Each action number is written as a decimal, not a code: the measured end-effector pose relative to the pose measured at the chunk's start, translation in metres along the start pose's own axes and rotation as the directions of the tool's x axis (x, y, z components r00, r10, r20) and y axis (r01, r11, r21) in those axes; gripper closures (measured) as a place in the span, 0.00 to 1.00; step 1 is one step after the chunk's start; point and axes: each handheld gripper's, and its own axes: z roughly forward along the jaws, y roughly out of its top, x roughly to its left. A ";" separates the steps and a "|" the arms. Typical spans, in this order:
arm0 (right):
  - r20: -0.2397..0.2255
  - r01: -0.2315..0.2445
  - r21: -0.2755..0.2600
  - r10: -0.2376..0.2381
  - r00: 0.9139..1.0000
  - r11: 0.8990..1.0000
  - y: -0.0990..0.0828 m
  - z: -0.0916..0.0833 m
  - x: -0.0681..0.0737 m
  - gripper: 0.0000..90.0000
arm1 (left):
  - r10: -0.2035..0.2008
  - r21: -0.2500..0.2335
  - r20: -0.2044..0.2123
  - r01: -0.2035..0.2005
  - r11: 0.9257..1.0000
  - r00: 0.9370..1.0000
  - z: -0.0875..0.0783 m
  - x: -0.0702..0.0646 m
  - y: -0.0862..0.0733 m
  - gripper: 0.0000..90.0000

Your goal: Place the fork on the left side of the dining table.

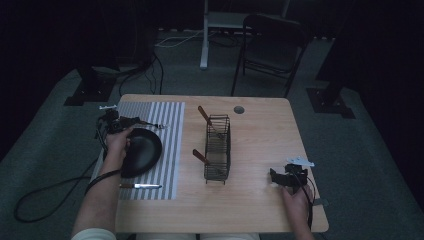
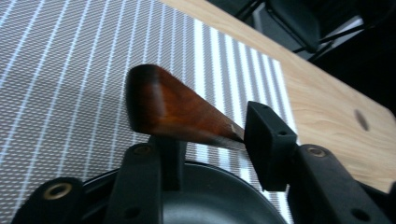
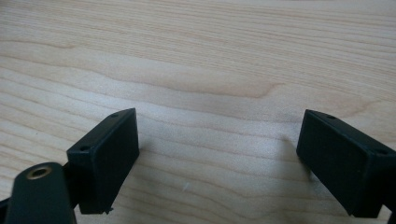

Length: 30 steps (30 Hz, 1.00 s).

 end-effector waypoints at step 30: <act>0.000 0.000 0.000 0.000 1.000 1.000 0.000 0.000 0.000 0.14 | 0.031 0.082 -0.125 -0.021 0.996 0.992 0.014 0.001 0.005 0.44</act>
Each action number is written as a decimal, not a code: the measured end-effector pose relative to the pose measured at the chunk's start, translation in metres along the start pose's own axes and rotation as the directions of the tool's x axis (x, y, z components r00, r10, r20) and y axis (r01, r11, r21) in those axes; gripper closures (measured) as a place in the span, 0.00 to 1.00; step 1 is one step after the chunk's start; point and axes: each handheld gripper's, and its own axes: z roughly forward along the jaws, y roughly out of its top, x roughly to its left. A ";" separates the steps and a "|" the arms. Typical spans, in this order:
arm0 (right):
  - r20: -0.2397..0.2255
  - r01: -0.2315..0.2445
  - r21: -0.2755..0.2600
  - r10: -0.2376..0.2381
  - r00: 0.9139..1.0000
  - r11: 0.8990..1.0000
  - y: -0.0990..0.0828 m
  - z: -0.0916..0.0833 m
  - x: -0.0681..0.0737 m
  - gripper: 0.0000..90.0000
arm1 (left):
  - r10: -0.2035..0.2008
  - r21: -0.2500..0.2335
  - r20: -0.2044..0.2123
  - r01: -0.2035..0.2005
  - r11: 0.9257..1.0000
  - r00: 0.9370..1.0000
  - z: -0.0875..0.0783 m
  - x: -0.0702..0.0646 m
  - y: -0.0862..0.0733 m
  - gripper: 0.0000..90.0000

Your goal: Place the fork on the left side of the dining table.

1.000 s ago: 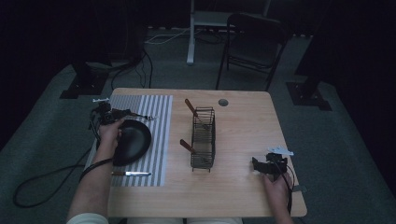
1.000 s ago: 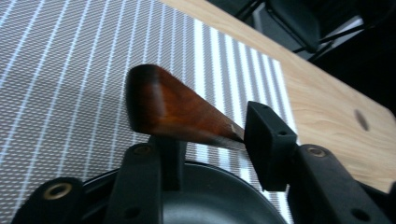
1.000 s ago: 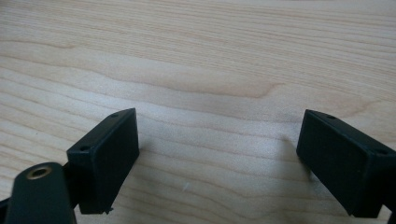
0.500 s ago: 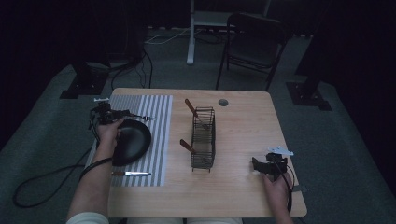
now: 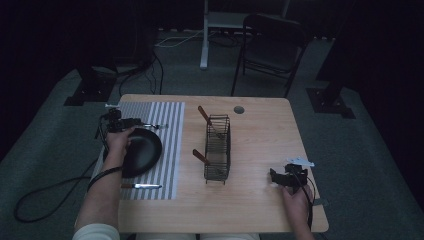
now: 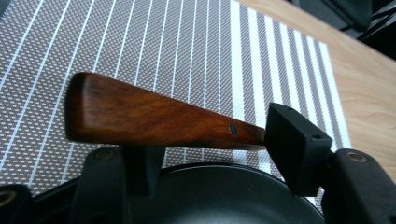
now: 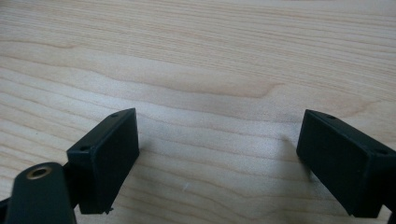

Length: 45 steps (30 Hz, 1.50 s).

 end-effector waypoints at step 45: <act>0.000 0.000 0.000 0.000 1.000 1.000 0.000 0.000 0.000 0.14 | 0.222 -0.046 -0.181 -0.234 0.971 0.958 -0.027 -0.023 -0.023 0.18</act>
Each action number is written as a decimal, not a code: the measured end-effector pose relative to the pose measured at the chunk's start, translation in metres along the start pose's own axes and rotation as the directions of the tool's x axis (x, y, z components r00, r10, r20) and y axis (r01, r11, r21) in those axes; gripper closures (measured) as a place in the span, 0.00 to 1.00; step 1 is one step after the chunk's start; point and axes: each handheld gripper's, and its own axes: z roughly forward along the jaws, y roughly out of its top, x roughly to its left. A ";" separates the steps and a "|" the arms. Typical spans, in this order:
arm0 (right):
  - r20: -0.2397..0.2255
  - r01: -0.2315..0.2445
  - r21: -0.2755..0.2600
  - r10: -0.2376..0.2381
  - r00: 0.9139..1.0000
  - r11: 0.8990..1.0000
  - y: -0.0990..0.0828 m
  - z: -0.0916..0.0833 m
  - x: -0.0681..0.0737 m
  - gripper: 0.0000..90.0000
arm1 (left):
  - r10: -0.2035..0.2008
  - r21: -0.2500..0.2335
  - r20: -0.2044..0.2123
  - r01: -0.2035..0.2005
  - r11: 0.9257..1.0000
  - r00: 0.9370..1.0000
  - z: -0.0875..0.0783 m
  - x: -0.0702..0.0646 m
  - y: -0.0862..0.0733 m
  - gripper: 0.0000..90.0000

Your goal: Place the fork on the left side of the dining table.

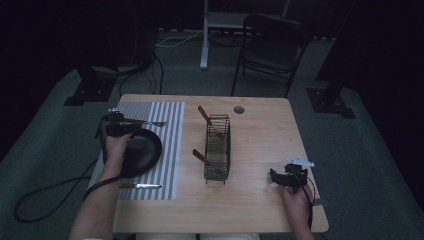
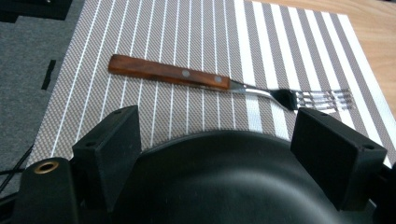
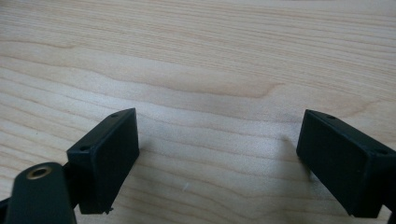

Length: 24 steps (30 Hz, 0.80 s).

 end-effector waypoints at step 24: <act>0.000 0.000 0.000 0.000 1.000 1.000 0.000 0.000 0.000 0.14 | 0.060 -0.032 0.051 -0.058 0.998 0.997 -0.043 -0.001 -0.040 0.18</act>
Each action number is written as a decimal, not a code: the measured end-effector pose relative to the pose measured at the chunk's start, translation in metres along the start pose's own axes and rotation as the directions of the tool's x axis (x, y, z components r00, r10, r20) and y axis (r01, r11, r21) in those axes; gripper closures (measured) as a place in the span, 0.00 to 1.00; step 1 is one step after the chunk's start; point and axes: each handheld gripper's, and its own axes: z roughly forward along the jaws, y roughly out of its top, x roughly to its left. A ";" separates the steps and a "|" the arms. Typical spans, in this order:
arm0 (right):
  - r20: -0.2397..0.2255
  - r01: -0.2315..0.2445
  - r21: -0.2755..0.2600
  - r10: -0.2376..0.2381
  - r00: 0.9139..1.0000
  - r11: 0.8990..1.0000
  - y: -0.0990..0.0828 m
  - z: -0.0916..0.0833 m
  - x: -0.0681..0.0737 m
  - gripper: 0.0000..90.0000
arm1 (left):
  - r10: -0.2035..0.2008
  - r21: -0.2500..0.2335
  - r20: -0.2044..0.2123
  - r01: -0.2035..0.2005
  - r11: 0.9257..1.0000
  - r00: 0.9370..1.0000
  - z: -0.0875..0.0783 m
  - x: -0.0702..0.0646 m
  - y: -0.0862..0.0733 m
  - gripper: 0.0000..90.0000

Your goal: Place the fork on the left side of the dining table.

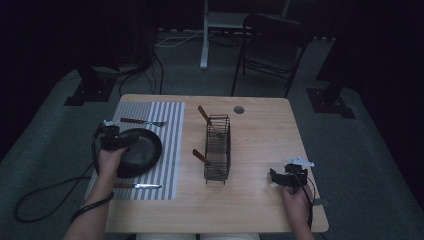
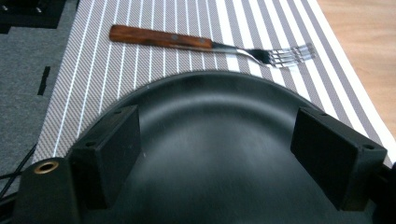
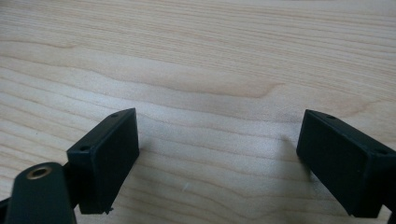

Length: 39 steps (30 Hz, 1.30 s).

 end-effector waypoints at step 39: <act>0.000 -0.002 0.000 0.002 1.000 1.000 0.000 0.000 0.000 0.14 | 0.056 -0.072 0.055 -0.052 0.996 0.997 -0.077 -0.009 -0.077 0.18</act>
